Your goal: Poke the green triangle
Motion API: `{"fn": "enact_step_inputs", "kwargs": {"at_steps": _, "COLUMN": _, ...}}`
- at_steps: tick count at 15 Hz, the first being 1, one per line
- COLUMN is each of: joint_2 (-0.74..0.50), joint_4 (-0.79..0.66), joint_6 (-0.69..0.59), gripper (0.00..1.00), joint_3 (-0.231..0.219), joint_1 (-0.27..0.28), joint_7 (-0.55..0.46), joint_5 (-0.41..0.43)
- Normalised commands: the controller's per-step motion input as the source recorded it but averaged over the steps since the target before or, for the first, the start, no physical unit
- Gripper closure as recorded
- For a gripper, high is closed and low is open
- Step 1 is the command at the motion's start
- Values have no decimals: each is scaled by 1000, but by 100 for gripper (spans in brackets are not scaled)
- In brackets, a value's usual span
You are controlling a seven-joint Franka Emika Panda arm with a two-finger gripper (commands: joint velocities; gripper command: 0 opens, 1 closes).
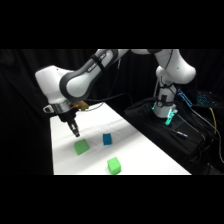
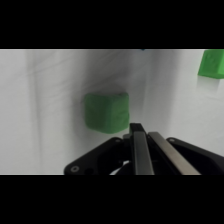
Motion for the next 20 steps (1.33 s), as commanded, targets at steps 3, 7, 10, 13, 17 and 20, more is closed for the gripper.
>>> {"fn": "enact_step_inputs", "kwargs": {"at_steps": 3, "joint_2": 435, "joint_4": 570, "joint_6": -213, "gripper": 98, "joint_3": 113, "joint_1": -122, "joint_7": -23, "joint_5": 158}}
{"fn": "enact_step_inputs", "kwargs": {"at_steps": 7, "joint_2": 400, "joint_4": 546, "joint_6": -268, "gripper": 98, "joint_3": 89, "joint_1": -93, "joint_7": 14, "joint_5": 117}}
{"fn": "enact_step_inputs", "kwargs": {"at_steps": 10, "joint_2": 373, "joint_4": 508, "joint_6": -272, "gripper": 98, "joint_3": 54, "joint_1": -49, "joint_7": 58, "joint_5": 64}}
{"fn": "enact_step_inputs", "kwargs": {"at_steps": 13, "joint_2": 312, "joint_4": 471, "joint_6": -280, "gripper": 98, "joint_3": 44, "joint_1": -32, "joint_7": 65, "joint_5": 37}}
{"fn": "enact_step_inputs", "kwargs": {"at_steps": 17, "joint_2": 52, "joint_4": 199, "joint_6": -149, "gripper": 98, "joint_3": 30, "joint_1": -16, "joint_7": 53, "joint_5": 18}}
{"fn": "enact_step_inputs", "kwargs": {"at_steps": 20, "joint_2": -358, "joint_4": -250, "joint_6": -2, "gripper": 98, "joint_3": 29, "joint_1": -16, "joint_7": 23, "joint_5": 17}}
